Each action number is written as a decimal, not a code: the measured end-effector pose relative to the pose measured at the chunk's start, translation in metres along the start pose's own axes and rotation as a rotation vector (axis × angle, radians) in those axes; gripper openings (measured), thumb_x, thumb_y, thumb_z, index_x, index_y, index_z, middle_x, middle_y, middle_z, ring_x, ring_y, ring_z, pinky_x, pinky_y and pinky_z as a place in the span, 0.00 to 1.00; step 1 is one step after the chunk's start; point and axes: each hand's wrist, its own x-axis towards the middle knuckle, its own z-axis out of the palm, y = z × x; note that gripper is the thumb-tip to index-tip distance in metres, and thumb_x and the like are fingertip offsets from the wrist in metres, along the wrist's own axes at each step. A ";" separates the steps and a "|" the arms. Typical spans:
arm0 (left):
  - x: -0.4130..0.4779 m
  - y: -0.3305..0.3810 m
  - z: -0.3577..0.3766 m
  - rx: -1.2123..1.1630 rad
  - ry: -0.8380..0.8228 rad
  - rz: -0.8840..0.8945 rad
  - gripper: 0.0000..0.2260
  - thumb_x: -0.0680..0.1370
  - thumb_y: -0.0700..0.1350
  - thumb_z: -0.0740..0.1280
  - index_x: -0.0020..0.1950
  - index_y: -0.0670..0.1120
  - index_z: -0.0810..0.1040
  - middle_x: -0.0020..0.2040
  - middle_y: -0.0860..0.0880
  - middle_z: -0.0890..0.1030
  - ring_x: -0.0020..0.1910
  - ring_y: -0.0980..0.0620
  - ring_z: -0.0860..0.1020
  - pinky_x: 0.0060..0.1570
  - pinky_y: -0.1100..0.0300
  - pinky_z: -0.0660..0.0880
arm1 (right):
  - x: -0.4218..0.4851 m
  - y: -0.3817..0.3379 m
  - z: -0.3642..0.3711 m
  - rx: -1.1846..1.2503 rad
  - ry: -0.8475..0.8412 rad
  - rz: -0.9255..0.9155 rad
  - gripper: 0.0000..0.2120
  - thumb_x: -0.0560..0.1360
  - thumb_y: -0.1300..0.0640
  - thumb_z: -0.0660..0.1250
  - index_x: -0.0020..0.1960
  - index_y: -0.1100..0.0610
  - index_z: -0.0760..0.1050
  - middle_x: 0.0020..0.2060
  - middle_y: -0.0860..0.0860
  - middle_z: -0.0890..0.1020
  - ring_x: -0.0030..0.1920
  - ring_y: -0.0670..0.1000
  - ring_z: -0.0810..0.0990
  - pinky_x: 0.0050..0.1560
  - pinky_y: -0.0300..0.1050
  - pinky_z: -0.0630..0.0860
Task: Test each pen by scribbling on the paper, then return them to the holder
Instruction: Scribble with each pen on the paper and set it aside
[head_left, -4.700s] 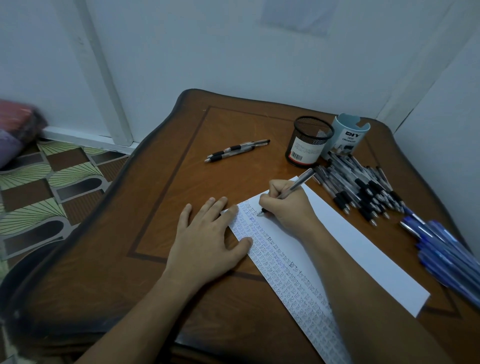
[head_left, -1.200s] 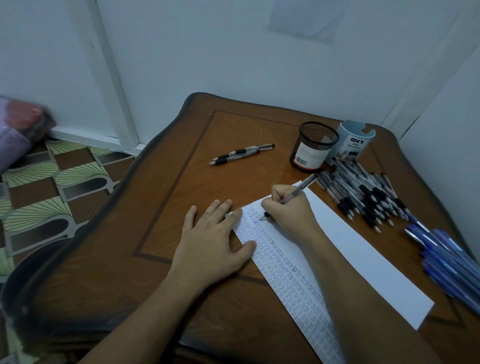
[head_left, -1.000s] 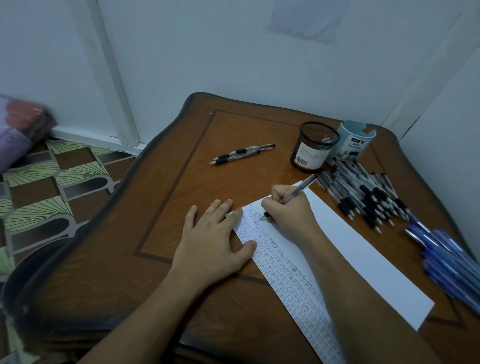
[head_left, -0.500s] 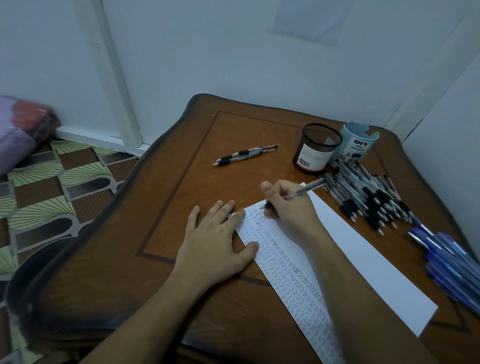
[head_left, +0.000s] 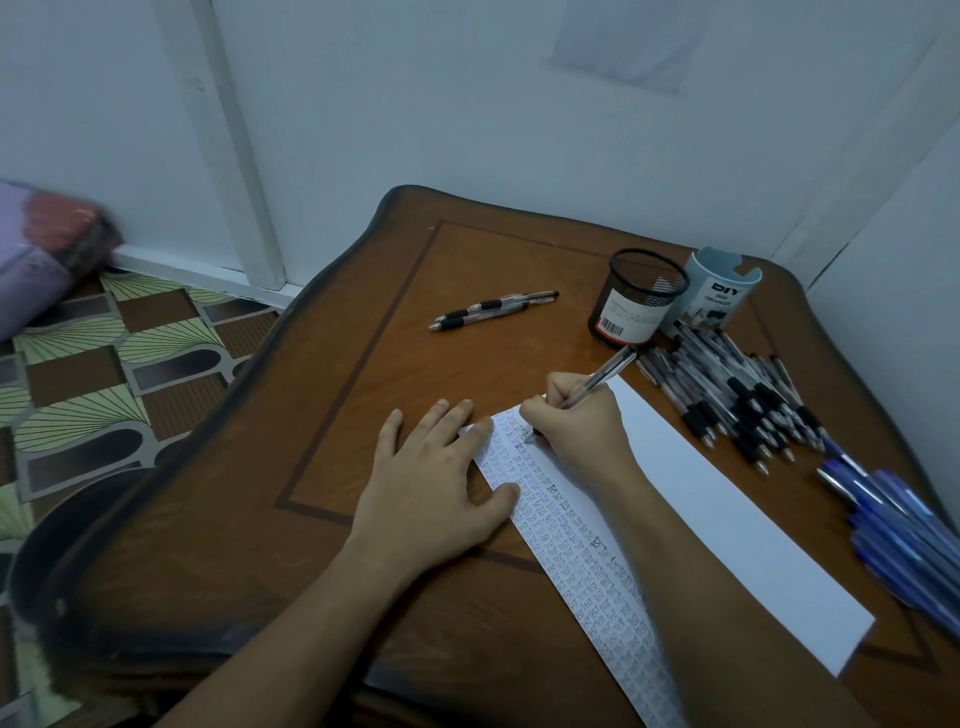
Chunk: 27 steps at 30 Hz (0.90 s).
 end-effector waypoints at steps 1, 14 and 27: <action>0.000 0.000 0.000 -0.006 0.003 0.001 0.40 0.68 0.72 0.43 0.77 0.58 0.60 0.80 0.56 0.56 0.79 0.57 0.49 0.76 0.46 0.40 | 0.000 0.000 0.000 -0.002 -0.004 0.002 0.21 0.67 0.63 0.67 0.27 0.51 0.56 0.24 0.47 0.59 0.29 0.48 0.61 0.34 0.46 0.60; 0.000 0.000 -0.001 0.002 -0.003 0.004 0.40 0.68 0.72 0.41 0.77 0.58 0.60 0.80 0.56 0.55 0.79 0.57 0.48 0.76 0.46 0.40 | 0.001 -0.001 -0.002 -0.092 0.005 -0.028 0.22 0.70 0.67 0.67 0.27 0.52 0.57 0.22 0.46 0.60 0.26 0.44 0.61 0.29 0.40 0.61; 0.000 0.000 -0.003 -0.001 -0.025 -0.010 0.41 0.67 0.72 0.42 0.78 0.59 0.58 0.80 0.57 0.54 0.78 0.58 0.47 0.75 0.48 0.39 | 0.006 -0.016 -0.041 0.486 0.136 0.227 0.20 0.83 0.40 0.52 0.50 0.55 0.72 0.20 0.49 0.65 0.22 0.47 0.64 0.25 0.39 0.61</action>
